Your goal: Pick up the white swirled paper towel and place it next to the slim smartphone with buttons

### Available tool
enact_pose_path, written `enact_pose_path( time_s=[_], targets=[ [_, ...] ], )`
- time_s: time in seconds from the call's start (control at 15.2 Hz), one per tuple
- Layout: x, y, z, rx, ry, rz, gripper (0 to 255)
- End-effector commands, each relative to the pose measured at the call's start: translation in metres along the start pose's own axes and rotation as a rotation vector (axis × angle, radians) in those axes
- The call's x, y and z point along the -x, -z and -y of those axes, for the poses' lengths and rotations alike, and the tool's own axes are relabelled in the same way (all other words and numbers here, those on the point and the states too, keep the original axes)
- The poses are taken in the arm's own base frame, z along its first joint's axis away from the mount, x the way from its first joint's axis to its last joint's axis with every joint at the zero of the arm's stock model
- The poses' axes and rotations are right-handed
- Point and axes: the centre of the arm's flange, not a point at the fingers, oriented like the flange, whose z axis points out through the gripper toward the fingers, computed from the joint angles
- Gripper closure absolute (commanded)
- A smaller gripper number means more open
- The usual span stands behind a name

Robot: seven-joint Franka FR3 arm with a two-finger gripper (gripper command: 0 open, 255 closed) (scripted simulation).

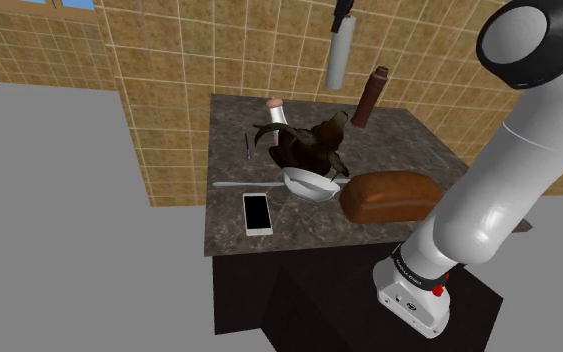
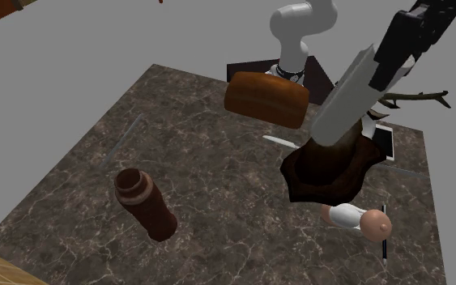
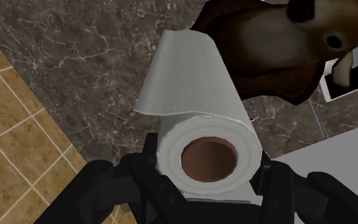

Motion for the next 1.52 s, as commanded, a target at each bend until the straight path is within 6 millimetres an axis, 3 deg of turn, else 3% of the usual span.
enact_pose_path(
  time_s=[0.0, 1.45],
  targets=[
    [-0.013, 0.000, 0.023, 0.000, -0.001, 0.000, 255],
    [-0.187, 0.009, 0.255, 0.000, -0.001, 0.000, 255]
  ],
)
